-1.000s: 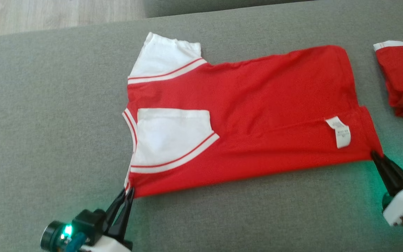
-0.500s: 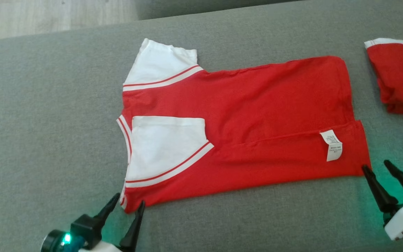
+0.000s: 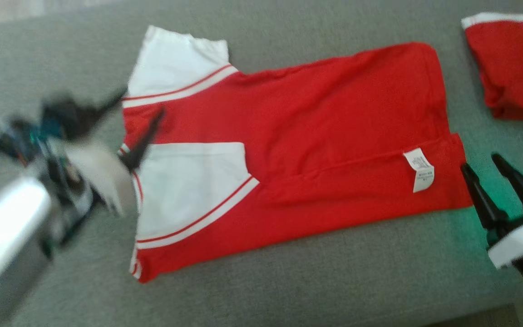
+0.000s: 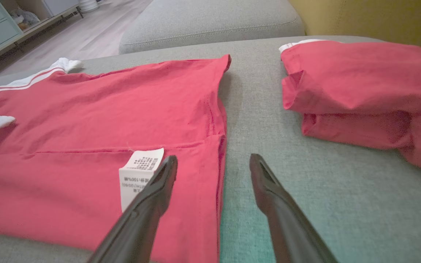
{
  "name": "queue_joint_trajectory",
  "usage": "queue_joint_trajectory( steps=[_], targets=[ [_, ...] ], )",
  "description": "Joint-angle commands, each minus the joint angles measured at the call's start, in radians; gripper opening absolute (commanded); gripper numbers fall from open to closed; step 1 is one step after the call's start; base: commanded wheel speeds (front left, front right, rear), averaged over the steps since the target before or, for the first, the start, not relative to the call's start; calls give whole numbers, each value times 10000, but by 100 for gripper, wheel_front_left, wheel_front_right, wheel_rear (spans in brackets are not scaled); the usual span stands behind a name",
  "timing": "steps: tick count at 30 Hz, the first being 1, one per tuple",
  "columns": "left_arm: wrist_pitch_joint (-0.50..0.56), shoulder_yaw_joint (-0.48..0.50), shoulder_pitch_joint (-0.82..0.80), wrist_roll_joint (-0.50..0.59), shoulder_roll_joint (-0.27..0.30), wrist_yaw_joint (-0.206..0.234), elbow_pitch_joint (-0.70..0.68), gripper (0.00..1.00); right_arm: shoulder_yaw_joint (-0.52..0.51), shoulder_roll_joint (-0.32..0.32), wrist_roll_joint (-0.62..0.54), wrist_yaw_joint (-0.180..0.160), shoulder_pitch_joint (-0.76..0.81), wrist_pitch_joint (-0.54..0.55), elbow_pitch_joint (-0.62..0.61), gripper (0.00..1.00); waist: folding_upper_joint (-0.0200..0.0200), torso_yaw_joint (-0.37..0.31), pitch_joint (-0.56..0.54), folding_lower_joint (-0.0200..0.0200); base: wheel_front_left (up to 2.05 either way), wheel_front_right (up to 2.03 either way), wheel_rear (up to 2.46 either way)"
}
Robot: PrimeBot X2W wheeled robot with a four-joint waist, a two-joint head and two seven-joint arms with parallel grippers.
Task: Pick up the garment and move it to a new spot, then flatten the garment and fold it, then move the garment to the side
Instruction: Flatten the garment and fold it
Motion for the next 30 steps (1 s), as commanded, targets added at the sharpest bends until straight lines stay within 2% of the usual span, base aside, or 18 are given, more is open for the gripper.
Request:
queue_joint_trajectory(
  steps=[1,5,10,12,18,27,28,30],
  targets=[
    [669,657,-1119,-327,460,-312,65,100,-37,-235,-159,-7,-250,-1,-283,100,0,-379,544,-1,0,0,0],
    [2684,943,-3384,-1150,312,-876,1325,100,17,36,-407,-7,-785,93,-455,100,0,-860,1320,-1,0,0,0],
    [4547,837,-5554,-1115,289,-1150,3067,100,390,385,-546,-7,-1451,75,-444,100,0,-1595,2079,-1,0,0,0],
    [5053,650,-6270,-741,484,-1273,3904,100,636,618,-516,-7,-1770,-1,-311,100,0,-2054,2333,-1,0,0,0],
    [5612,443,-6575,-530,837,-1381,5053,100,1100,896,-334,-7,-2125,-235,159,100,0,-2607,2538,-1,0,0,0],
    [6021,262,-6353,-491,1270,-1404,5526,100,1411,1085,-121,-7,-2381,-395,573,100,0,-2849,2707,-1,0,0,0],
    [6149,255,-6308,-555,1289,-1390,5540,96,1423,1090,-106,-7,-2396,-402,618,100,0,-2849,2709,-1,0,0,0],
    [6516,253,-6189,-776,1301,-1361,5534,44,1408,1074,-69,-7,-2412,-411,717,100,0,-2826,2692,-1,0,0,0]
  ],
)
